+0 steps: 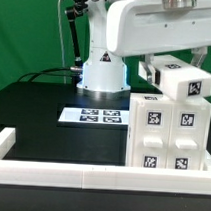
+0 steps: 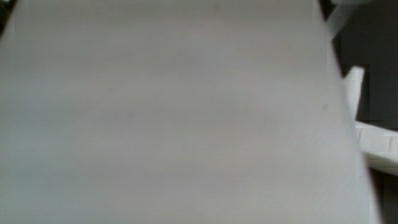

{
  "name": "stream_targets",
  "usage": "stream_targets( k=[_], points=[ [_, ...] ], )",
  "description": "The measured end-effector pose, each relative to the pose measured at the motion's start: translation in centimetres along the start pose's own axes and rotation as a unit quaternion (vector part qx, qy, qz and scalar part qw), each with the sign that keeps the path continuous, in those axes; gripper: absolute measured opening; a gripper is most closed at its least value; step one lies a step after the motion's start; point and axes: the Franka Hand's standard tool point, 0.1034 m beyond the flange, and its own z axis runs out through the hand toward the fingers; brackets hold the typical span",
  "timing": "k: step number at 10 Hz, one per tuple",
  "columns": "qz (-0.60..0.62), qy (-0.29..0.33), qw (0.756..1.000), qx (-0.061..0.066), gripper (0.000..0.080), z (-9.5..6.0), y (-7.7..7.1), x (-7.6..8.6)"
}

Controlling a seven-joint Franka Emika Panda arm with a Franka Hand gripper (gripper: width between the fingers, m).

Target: Assemble cabinet

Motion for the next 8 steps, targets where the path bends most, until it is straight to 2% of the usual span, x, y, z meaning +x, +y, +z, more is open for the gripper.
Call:
stream_targets(
  k=[3,6,8],
  points=[
    [0.001,0.005,1.000,-0.003,0.0547,0.82,0.17,-0.40],
    [0.004,0.017,1.000,-0.006,0.0546,0.08,0.24,-0.22],
    [0.002,0.048,0.999,-0.020,0.0546,0.31,0.89,-0.70]
  ],
)
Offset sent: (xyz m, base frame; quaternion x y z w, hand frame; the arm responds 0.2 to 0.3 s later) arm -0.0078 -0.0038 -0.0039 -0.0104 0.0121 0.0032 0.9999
